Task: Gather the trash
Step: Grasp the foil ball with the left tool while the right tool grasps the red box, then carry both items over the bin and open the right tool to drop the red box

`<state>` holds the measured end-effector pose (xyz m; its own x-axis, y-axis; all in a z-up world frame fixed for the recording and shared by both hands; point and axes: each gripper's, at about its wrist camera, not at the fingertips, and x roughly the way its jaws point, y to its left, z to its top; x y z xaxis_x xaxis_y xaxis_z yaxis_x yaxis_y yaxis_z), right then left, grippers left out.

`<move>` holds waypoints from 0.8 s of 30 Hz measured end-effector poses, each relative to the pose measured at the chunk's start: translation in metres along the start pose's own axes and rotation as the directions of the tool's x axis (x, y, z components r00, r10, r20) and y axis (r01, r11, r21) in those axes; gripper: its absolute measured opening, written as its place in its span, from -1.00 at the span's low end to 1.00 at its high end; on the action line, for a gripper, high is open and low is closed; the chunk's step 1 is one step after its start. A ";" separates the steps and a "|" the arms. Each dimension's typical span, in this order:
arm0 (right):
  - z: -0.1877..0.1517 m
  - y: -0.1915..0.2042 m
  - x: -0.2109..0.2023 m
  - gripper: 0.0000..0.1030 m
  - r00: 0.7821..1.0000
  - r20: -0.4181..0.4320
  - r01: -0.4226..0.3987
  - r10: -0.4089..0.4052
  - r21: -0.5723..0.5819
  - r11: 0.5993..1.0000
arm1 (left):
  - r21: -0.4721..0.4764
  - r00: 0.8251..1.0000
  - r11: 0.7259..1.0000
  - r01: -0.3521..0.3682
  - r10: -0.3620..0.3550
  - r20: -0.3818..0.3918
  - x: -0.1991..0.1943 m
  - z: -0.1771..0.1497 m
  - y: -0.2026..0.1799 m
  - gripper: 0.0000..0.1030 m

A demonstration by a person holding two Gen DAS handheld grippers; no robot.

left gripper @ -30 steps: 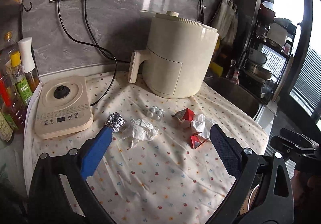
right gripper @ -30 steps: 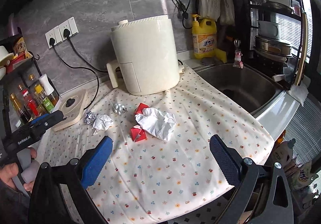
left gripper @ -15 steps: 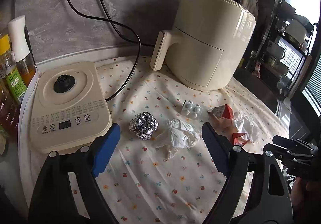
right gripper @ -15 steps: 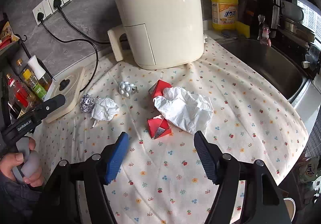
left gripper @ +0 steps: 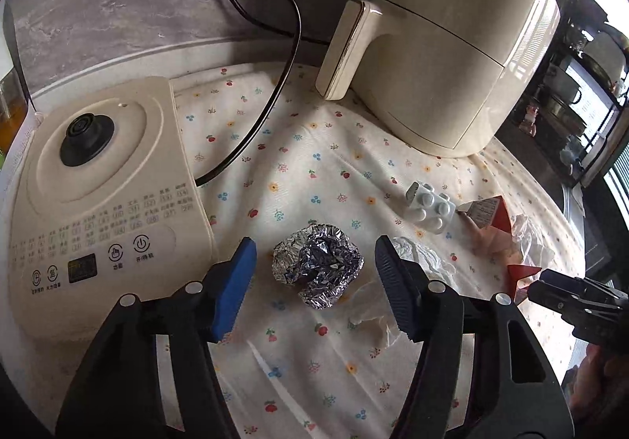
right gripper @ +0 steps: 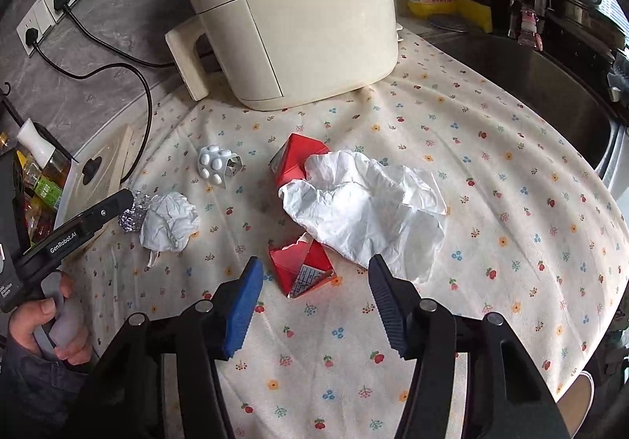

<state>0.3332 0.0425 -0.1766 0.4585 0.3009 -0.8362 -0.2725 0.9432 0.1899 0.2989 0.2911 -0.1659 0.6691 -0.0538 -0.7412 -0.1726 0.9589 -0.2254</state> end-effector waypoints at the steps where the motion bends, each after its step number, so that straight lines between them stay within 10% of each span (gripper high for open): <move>1: 0.001 0.000 0.003 0.02 1.000 -0.006 -0.002 0.002 0.005 1.000 | 0.000 1.000 1.000 -0.002 0.002 -0.009 0.004 -0.001 0.000 0.18; 3: 0.001 -0.002 0.009 -0.05 1.000 -0.016 -0.009 0.009 0.015 1.000 | -0.001 0.999 1.000 -0.003 0.003 -0.036 0.012 -0.003 0.000 0.00; 5: 0.001 -0.005 0.017 -0.61 0.998 -0.053 -0.028 0.029 0.026 0.999 | -0.001 0.999 1.000 -0.003 0.003 -0.034 0.012 -0.004 -0.002 -0.04; 24: -0.027 -0.027 -0.083 -0.61 0.986 0.132 -0.097 0.102 -0.042 0.994 | 0.050 0.986 0.998 0.050 -0.057 0.158 -0.083 -0.014 -0.068 -0.05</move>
<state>0.2796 -0.0116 -0.1256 0.5363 0.4113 -0.7370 -0.3507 0.9029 0.2487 0.2453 0.2270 -0.0977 0.7834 -0.0639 -0.6182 -0.1028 0.9677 -0.2303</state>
